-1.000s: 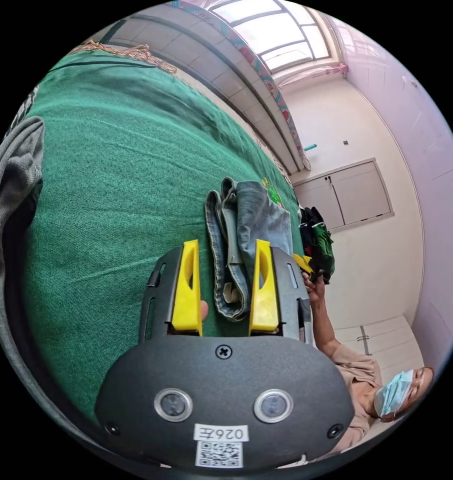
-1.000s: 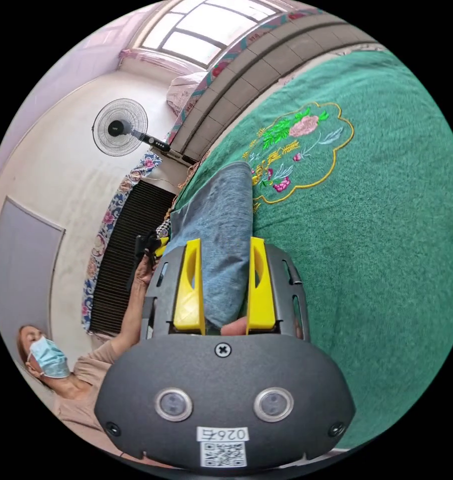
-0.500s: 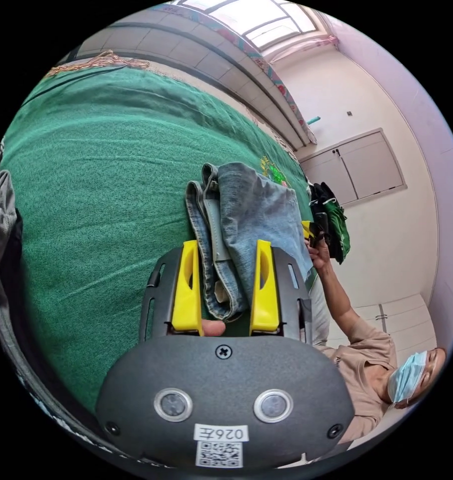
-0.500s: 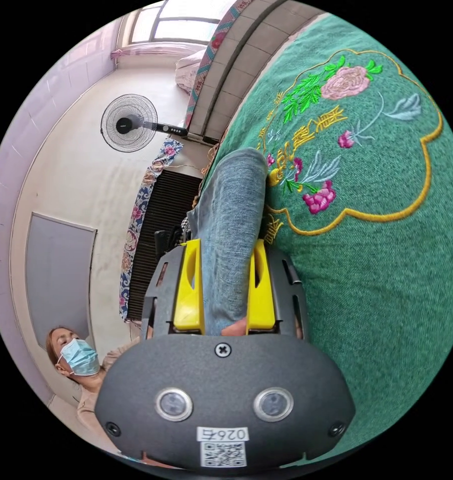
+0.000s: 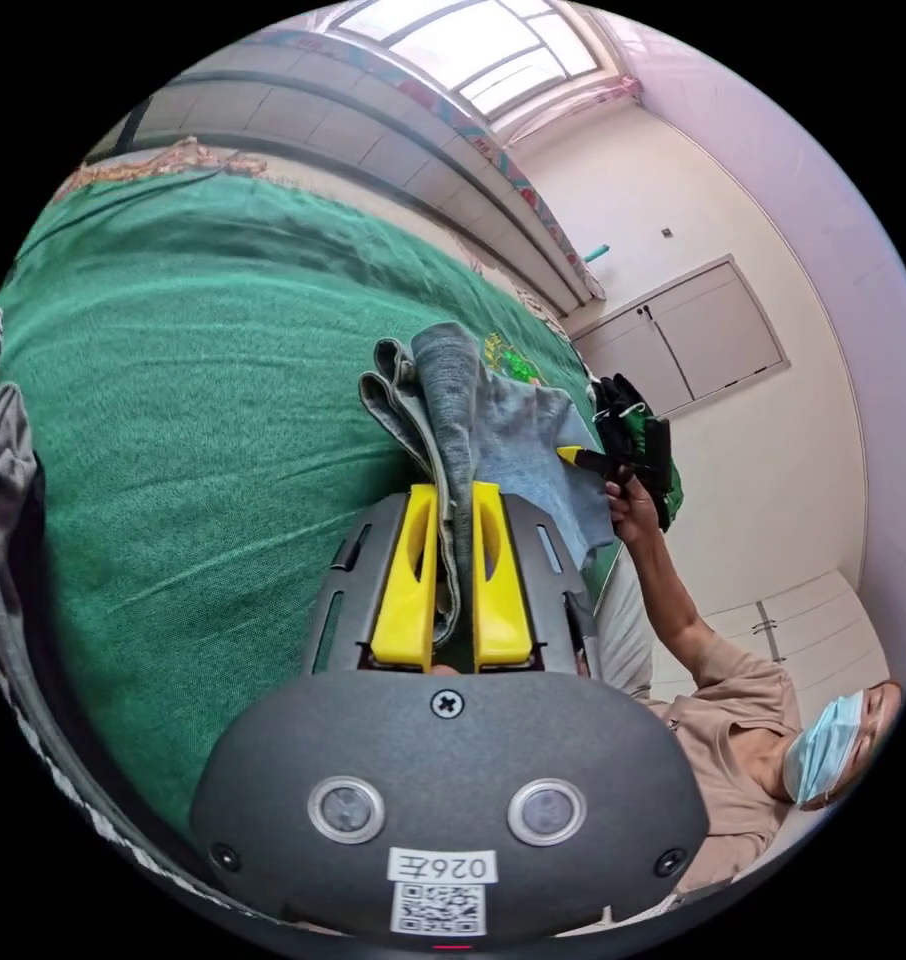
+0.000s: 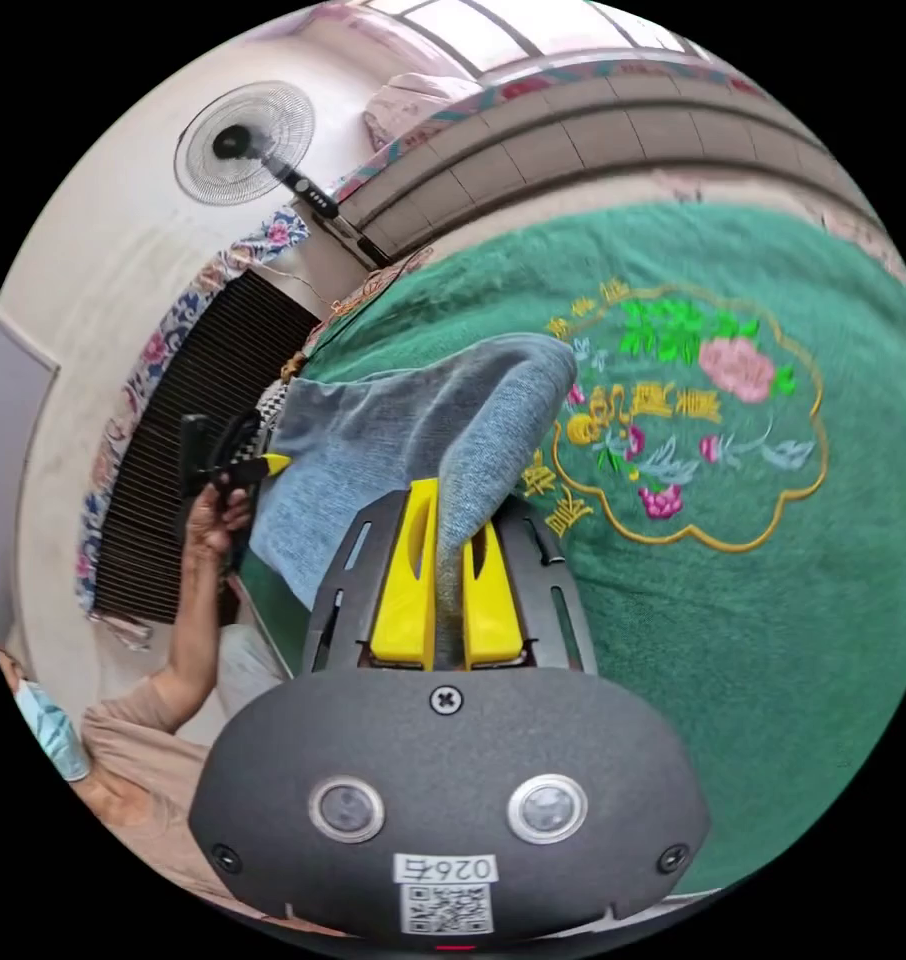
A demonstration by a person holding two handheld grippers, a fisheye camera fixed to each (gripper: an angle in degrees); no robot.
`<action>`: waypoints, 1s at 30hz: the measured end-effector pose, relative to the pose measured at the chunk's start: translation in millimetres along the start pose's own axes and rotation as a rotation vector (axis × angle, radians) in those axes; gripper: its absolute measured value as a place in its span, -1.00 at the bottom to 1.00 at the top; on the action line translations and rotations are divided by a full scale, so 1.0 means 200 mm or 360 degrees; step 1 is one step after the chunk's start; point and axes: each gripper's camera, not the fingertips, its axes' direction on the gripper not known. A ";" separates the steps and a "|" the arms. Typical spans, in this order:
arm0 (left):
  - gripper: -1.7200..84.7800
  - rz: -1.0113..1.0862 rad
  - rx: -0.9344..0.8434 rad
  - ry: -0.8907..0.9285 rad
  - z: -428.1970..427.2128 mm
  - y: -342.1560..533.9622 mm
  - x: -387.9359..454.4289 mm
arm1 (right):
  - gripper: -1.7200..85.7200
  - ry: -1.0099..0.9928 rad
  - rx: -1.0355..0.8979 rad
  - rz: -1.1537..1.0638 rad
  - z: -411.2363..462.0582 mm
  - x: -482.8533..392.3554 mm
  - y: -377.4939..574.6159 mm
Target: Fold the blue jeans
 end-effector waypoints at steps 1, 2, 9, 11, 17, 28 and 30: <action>-0.83 0.0043 0.0093 -0.0033 -0.16 -0.01 0.09 | -0.97 0.0108 0.0057 -0.0083 0.05 -0.15 0.07; -0.83 0.0061 0.0152 -0.0046 -0.25 -0.01 0.14 | -0.97 0.0200 0.0129 -0.0149 0.10 -0.29 0.14; -0.84 0.0159 0.0919 -0.0211 -1.59 0.33 0.51 | -0.98 0.0315 0.0528 -0.0511 0.33 -1.09 0.50; -0.84 0.0146 0.1134 -0.0310 -1.94 0.54 0.58 | -0.98 0.0303 0.0609 -0.0681 0.51 -1.43 0.63; -0.84 -0.0157 0.1978 -0.0471 -2.86 1.35 0.55 | -0.98 0.0239 0.0604 -0.1096 1.28 -2.27 0.96; -0.83 -0.1018 0.2609 -0.0618 -3.55 2.20 0.21 | -0.94 0.0442 -0.0034 -0.1641 3.16 -3.47 1.44; -0.75 -0.1156 0.2750 -0.0561 -3.56 2.27 0.14 | -0.90 0.0530 -0.0106 -0.1596 3.49 -3.53 1.52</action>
